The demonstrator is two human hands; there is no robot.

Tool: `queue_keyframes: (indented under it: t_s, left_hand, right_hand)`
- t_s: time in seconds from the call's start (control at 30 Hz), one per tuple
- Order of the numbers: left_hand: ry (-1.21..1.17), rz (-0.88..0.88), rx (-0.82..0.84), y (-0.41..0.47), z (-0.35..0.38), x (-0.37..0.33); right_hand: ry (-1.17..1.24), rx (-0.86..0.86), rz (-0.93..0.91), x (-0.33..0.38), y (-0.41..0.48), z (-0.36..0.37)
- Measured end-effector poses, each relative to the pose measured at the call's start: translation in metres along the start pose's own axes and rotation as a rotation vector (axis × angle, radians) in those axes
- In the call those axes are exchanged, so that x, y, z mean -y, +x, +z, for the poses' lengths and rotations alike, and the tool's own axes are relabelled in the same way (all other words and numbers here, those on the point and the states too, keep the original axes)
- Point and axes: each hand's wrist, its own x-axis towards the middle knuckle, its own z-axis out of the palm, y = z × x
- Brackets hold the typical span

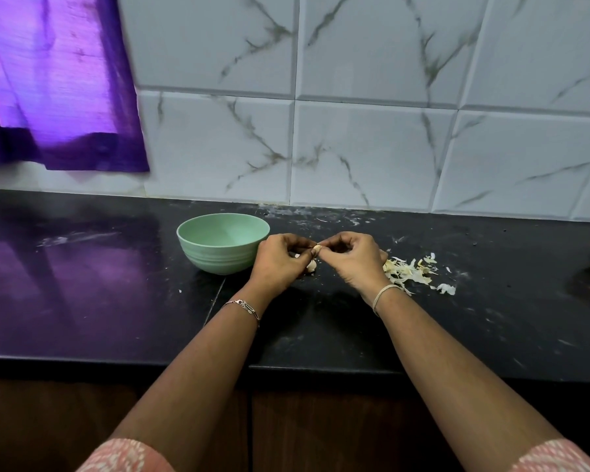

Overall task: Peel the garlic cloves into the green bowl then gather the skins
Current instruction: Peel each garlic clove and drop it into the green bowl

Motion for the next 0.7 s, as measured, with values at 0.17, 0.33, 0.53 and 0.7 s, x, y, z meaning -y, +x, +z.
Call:
queue_keyframes:
  t_s: [0.17, 0.33, 0.53, 0.7]
  left_hand:
    - [0.062, 0.047, -0.001, -0.0007, 0.0001, 0.0022]
    - [0.088, 0.061, -0.036, 0.0, 0.0007, 0.005]
    - [0.057, 0.045, -0.03, 0.0012, 0.0007, 0.0054]
    - [-0.043, -0.002, -0.001, -0.0002, -0.0003, 0.0001]
  right_hand:
    - [-0.001, 0.007, -0.017, 0.0062, -0.0046, -0.0023]
    - [0.079, 0.078, 0.001, 0.0082, -0.0067, 0.0002]
    - [0.223, 0.127, 0.065, 0.002, -0.0034, 0.002]
    - [0.459, 0.219, 0.14, 0.003, -0.0046, -0.0049]
